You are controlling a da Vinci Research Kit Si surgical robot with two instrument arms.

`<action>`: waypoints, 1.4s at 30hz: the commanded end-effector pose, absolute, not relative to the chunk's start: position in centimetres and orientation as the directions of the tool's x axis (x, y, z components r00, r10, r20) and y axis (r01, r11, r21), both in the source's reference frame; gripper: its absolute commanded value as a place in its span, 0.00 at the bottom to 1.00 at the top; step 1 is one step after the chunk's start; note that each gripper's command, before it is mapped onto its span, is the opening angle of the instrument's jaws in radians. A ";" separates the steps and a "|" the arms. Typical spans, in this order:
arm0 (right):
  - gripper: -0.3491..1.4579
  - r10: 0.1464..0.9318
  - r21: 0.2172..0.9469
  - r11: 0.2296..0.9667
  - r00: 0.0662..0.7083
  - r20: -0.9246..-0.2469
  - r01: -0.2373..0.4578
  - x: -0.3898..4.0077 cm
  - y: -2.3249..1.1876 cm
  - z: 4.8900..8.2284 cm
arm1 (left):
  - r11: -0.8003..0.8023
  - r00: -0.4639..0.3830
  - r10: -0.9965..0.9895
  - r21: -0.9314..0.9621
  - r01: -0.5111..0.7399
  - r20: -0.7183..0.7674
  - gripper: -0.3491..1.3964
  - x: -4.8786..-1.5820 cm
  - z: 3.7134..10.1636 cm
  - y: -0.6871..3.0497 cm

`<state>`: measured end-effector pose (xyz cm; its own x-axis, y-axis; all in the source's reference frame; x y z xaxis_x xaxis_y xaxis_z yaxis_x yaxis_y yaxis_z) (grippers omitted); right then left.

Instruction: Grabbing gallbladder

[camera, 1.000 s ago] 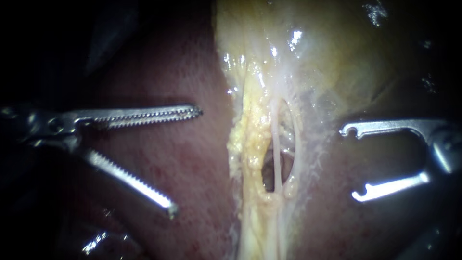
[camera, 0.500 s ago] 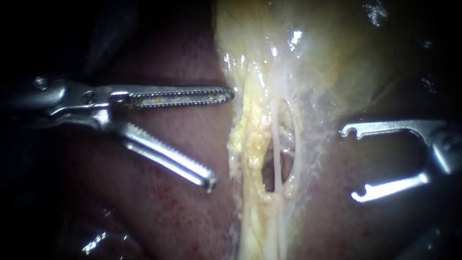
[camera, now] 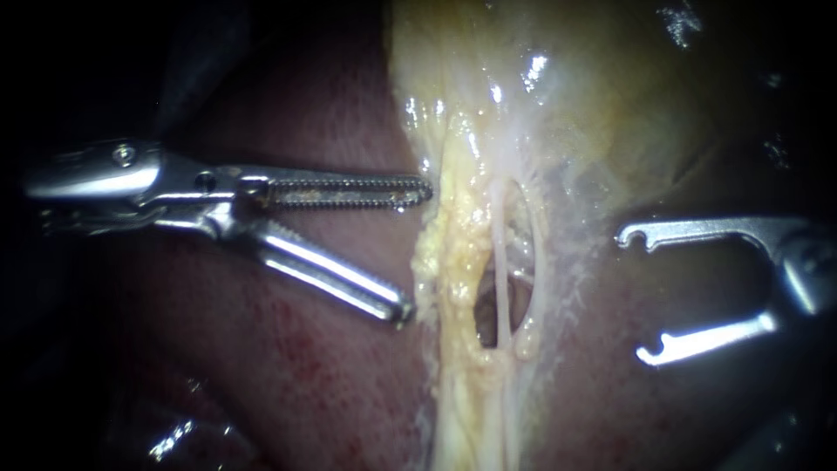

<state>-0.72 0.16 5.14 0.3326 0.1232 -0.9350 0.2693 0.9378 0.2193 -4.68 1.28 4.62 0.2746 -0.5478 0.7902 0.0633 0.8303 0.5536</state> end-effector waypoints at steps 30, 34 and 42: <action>0.52 0.124 0.221 0.938 0.333 -0.935 0.269 -0.72 0.16 5.14 | 0.758 0.283 -0.644 0.642 0.114 0.711 0.00 -4.82 4.84 1.15; 0.52 0.124 0.221 0.938 0.333 -0.935 0.269 -0.72 0.16 5.15 | 0.758 0.283 -0.644 0.642 0.114 0.711 0.00 -4.81 4.84 1.15; 0.52 0.124 0.221 0.938 0.333 -0.935 0.269 -0.72 0.16 5.14 | 0.758 0.283 -0.644 0.642 0.113 0.711 0.00 -4.80 4.83 1.15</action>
<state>-0.72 0.16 5.15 0.3331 0.1245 -0.9346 0.2689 0.9376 0.2207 -4.80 1.15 4.83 0.2837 -0.6442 0.7103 0.1137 0.7581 0.6421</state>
